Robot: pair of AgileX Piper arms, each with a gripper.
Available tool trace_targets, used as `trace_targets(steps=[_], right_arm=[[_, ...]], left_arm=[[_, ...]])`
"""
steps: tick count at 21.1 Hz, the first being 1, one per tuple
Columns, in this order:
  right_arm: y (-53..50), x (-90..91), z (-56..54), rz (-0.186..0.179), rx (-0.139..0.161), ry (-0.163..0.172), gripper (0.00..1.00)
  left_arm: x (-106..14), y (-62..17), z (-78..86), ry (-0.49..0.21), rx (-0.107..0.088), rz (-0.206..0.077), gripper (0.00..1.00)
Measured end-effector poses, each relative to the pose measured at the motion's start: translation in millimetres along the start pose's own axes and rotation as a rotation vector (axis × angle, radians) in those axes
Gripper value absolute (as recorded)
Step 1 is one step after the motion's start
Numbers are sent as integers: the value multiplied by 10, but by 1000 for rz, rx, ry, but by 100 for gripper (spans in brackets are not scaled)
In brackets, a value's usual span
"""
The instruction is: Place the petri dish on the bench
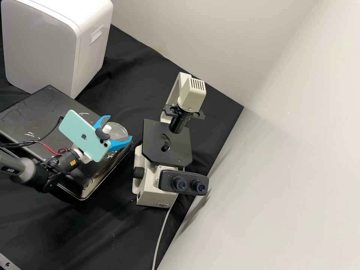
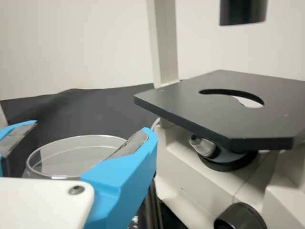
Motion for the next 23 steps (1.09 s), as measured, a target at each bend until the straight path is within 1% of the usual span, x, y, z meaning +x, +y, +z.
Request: trace_targets(steps=[2, 5, 7, 10, 12, 15, 18, 19, 22, 23], right_arm=[[-8, -36, -43, -1, 0, 16, 0], [-43, -52, -62, -13, 2, 23, 0], [-77, -61, -87, -26, 6, 31, 0], [-161, -106, -112, -58, 6, 40, 0], [-206, -129, -110, -75, 6, 38, 0], [-256, -142, -106, -91, 6, 41, 0], [-322, -136, -55, -117, 1, 20, 0], [-339, -129, -45, -122, 1, 19, 0], [-346, -118, -43, -113, -1, 36, 0], [-356, -113, -31, -116, 0, 33, 0]], left_arm=[[1, 1, -5, 3, 0, 0, 100], [2, 1, -11, 6, -1, 1, 100], [2, 1, -11, 6, -1, 1, 100], [4, 2, -18, 10, -1, 1, 100], [3, 7, -23, 12, -2, 3, 100], [-2, 26, -23, 11, -6, 15, 100], [-2, 29, -23, 11, -6, 18, 100], [-2, 29, -23, 11, -6, 18, 100], [-2, 29, -23, 11, -6, 18, 100], [-2, 29, -23, 11, -6, 18, 100]])
